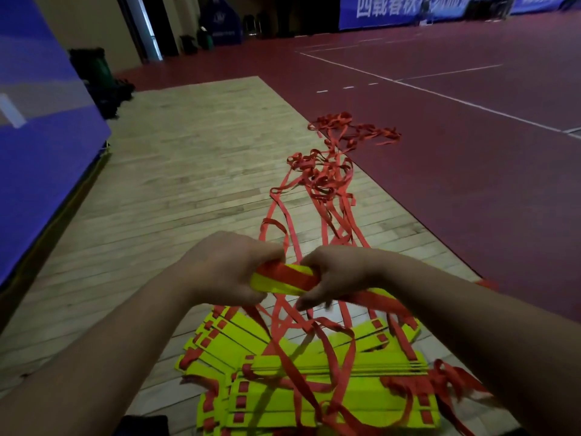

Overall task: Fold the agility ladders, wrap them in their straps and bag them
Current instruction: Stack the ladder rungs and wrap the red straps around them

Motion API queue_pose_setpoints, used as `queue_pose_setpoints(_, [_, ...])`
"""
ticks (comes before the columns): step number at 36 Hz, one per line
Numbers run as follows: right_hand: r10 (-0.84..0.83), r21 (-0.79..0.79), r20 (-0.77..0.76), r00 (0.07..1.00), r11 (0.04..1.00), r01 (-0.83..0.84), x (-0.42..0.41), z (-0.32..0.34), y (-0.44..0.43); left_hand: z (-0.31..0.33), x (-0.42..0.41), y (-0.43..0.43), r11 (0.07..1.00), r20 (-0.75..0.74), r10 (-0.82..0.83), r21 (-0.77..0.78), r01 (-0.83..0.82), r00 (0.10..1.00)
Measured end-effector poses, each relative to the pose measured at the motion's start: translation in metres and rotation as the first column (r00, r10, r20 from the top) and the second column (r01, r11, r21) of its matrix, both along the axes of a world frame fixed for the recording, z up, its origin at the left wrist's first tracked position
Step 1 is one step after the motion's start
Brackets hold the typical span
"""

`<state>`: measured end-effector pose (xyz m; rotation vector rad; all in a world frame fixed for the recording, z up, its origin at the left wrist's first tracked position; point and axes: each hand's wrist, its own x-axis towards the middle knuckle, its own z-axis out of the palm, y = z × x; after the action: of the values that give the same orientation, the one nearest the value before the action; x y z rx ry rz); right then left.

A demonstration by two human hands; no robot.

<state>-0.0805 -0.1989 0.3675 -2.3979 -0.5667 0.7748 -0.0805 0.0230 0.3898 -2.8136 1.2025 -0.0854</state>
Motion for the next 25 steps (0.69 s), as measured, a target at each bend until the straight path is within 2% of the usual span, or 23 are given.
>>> queue_pose_setpoints(2, [-0.014,0.062,-0.221,0.975,0.998,0.029,-0.001,-0.001,-0.004,-0.002,0.002,0.001,0.998,0.031,-0.049,-0.036,0.050,0.998])
queue_pose_setpoints(5, [0.022,0.047,-0.319,0.948,0.999,-0.007,-0.003,-0.001,-0.012,-0.002,0.007,0.000,0.998,-0.028,-0.052,-0.043,0.050,0.998])
queue_pose_setpoints(7, [0.029,0.025,-0.308,0.951,0.999,-0.022,-0.002,0.000,-0.016,0.004,0.008,-0.002,0.997,-0.164,-0.019,-0.082,0.006,0.986])
queue_pose_setpoints(10, [0.014,-0.058,-0.270,0.963,0.998,-0.031,-0.002,0.004,-0.025,0.018,0.006,0.002,0.928,-0.377,-0.052,-0.361,-0.095,0.925])
queue_pose_setpoints(12, [0.014,-0.094,-0.271,0.963,0.995,-0.041,-0.002,0.006,-0.031,0.024,0.007,0.010,0.902,-0.390,-0.067,-0.417,-0.111,0.918])
queue_pose_setpoints(16, [0.004,-0.076,-0.281,0.960,0.997,-0.027,-0.003,0.010,-0.036,0.019,0.008,0.014,0.904,-0.395,-0.013,-0.397,-0.158,0.919])
queue_pose_setpoints(21, [-0.013,-0.066,-0.279,0.960,0.998,-0.006,-0.003,0.016,-0.035,0.032,0.001,0.009,0.800,-0.244,0.016,-0.579,-0.159,0.970])
queue_pose_setpoints(23, [-0.020,-0.056,-0.275,0.961,0.998,0.005,-0.002,0.017,-0.036,0.038,0.000,0.007,0.776,-0.260,0.023,-0.604,-0.182,0.965])
queue_pose_setpoints(25, [-0.018,-0.030,-0.282,0.959,0.999,0.010,-0.002,0.019,-0.037,0.040,0.000,0.009,0.747,-0.339,0.032,-0.617,-0.248,0.940])
